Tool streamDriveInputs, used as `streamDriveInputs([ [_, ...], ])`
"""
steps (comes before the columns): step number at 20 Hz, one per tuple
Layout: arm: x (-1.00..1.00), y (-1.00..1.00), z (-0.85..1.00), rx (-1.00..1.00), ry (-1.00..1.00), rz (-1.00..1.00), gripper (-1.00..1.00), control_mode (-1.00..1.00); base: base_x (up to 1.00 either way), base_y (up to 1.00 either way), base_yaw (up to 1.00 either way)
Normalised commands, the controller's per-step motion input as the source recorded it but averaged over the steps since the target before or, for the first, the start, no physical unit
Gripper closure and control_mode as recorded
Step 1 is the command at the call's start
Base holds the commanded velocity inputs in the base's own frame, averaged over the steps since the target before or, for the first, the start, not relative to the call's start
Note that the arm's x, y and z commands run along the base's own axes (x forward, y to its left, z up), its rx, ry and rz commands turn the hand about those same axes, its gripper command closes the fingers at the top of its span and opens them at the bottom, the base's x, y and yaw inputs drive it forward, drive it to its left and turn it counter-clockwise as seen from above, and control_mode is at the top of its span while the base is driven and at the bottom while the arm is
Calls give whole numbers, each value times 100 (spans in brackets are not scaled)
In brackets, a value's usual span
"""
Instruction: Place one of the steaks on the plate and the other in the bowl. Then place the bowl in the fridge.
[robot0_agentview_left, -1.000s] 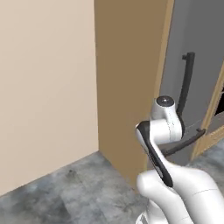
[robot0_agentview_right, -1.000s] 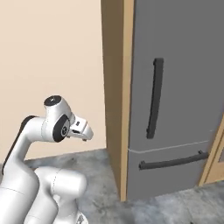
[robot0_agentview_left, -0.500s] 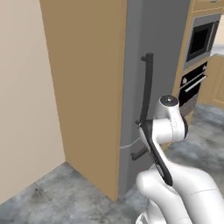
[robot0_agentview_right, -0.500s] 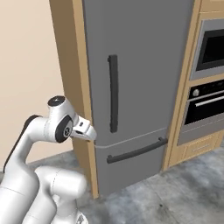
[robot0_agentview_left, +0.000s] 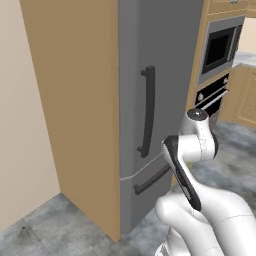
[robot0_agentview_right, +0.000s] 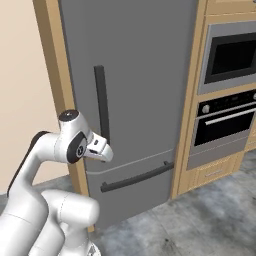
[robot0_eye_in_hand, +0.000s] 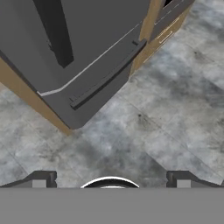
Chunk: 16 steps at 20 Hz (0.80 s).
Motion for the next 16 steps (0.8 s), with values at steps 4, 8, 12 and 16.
streamDriveInputs([
  [4, 0, 0, 0, 0, 0, 0, -100, 100, 0, 0, 0],
  [8, 43, 0, 9, 0, -24, 25, -100, -100, 0, 0, 0],
  [12, 64, 0, 24, 0, -15, 37, -100, -100, 0, 0, 0],
  [16, 98, 0, 42, 10, 9, 27, -100, -100, 0, 0, 0],
])
